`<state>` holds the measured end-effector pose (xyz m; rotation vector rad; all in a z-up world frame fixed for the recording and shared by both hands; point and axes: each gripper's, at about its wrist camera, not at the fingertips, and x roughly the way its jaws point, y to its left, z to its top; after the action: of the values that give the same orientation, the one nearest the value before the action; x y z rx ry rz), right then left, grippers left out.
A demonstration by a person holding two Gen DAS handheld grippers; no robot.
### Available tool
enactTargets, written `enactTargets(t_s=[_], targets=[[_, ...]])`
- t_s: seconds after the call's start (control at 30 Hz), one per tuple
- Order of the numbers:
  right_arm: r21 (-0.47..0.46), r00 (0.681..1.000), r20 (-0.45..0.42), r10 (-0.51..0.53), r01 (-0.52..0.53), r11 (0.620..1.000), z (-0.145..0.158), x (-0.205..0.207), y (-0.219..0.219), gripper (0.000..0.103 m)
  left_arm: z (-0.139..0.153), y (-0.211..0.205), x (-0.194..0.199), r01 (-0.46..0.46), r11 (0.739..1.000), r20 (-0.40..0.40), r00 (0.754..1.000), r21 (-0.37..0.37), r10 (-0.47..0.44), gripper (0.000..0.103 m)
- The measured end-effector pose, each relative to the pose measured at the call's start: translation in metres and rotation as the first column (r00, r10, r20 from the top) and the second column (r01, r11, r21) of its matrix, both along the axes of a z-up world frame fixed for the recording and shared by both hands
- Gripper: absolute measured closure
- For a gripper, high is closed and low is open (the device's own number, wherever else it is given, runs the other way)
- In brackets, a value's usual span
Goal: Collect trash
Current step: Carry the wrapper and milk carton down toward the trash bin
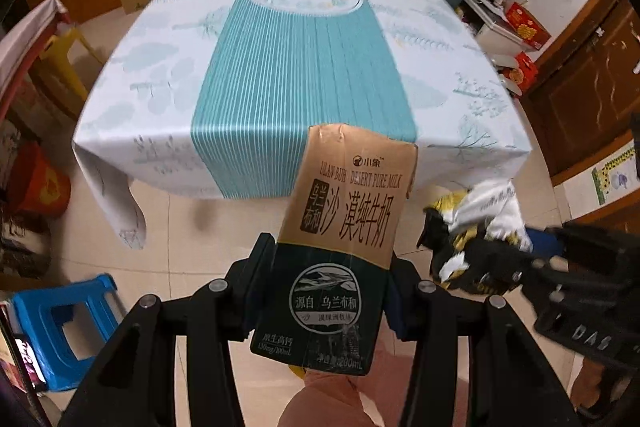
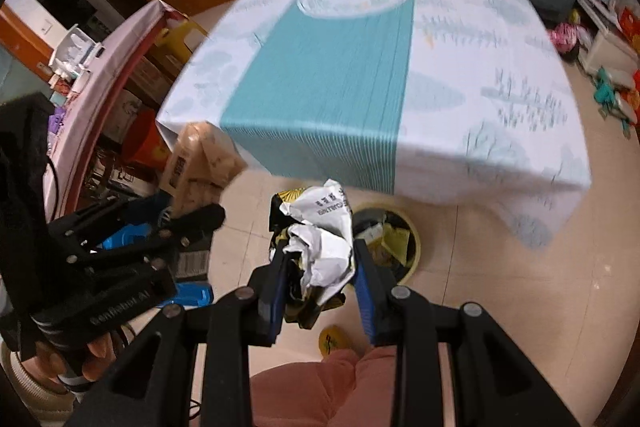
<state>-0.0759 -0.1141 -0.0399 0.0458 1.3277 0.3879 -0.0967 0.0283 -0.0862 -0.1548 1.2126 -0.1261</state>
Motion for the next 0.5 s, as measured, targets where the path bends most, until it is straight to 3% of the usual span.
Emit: enactTargets(t_s=[0.13,0.4,0.5], targets=[[-0.022,0.999,-0.039,0.003,-0.004,1.000,-0.047,-0.003,0.001,0.073,-0.046,0.001,0.004,-0.044,0.999,-0.020,0.999,-0.015,0.043,0.055],[-0.054,0.994,-0.094,-0.057,0.052,0.997,-0.183,0.008,-0.014,0.073,-0.183,-0.007,0.019,-0.132,0.989,-0.117,0.985,-0.068,0.124,0.055],[-0.054,0.990,-0.114,-0.089,0.083,0.995,-0.236,0.016,-0.021,0.073,-0.229,-0.018,0.027,-0.116,0.991,-0.132,0.985,-0.063,0.107,0.045]])
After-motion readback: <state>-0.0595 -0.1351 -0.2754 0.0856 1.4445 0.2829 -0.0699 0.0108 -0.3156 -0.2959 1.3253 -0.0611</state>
